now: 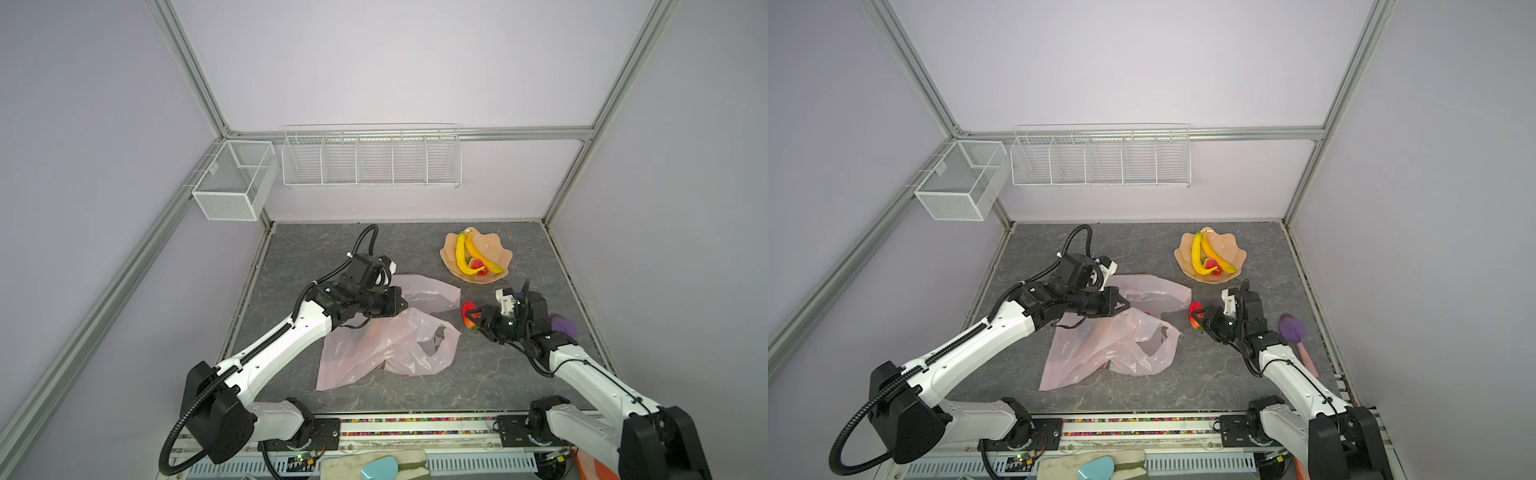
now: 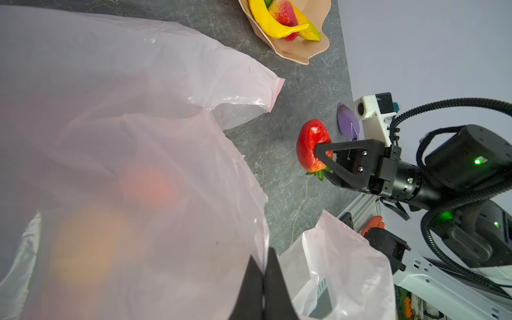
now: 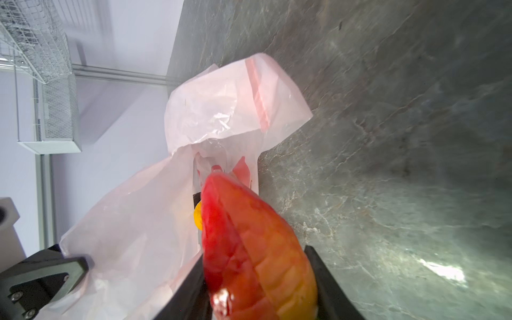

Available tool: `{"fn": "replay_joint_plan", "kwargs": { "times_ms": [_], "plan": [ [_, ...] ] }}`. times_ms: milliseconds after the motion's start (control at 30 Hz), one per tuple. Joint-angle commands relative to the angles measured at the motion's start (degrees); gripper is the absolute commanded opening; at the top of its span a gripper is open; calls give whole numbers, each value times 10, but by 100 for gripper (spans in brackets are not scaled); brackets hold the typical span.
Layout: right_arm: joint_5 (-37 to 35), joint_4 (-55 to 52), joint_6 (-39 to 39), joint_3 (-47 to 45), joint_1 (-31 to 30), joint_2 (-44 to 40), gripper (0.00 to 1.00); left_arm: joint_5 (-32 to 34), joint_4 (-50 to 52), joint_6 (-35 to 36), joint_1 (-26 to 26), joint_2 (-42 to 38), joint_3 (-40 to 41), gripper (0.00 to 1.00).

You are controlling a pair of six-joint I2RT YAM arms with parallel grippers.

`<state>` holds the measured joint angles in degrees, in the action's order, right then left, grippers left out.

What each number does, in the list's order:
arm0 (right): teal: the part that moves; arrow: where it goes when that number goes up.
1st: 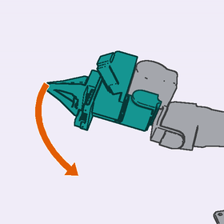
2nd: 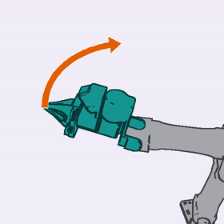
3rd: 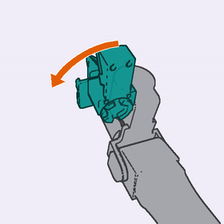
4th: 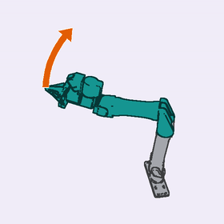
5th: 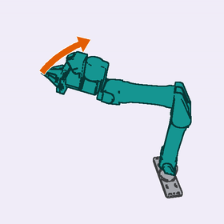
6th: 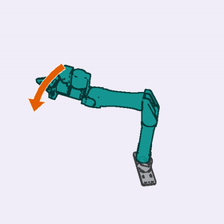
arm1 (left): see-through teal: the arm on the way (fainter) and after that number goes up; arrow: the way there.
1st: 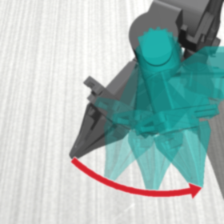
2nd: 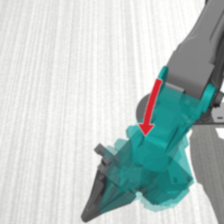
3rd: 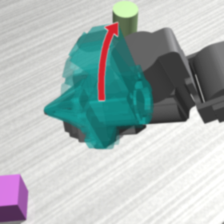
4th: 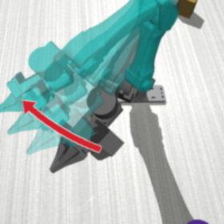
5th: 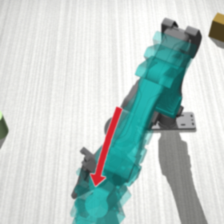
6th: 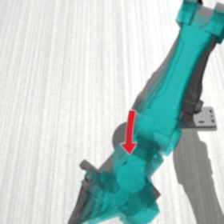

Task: Place the fruits into the plastic bag
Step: Place the fruit in the plastic bag.

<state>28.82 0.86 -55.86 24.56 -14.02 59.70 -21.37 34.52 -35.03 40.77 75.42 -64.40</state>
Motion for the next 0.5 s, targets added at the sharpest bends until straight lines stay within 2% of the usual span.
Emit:
{"fn": "replay_joint_plan", "kwargs": {
  "times_ms": [0, 200, 467],
  "plan": [
    [19, 92, -60, -10, -19, 18, 37, -8, -4, 9, -1, 4, -20, 0],
    [20, 190, -111, -9, -66, 76, 37, -8, -2, 10, -1, -1, -19, 0],
    [-20, 332, -184, 14, -188, 189, 36, -7, 0, 13, -1, -3, -25, 0]
  ]
}}
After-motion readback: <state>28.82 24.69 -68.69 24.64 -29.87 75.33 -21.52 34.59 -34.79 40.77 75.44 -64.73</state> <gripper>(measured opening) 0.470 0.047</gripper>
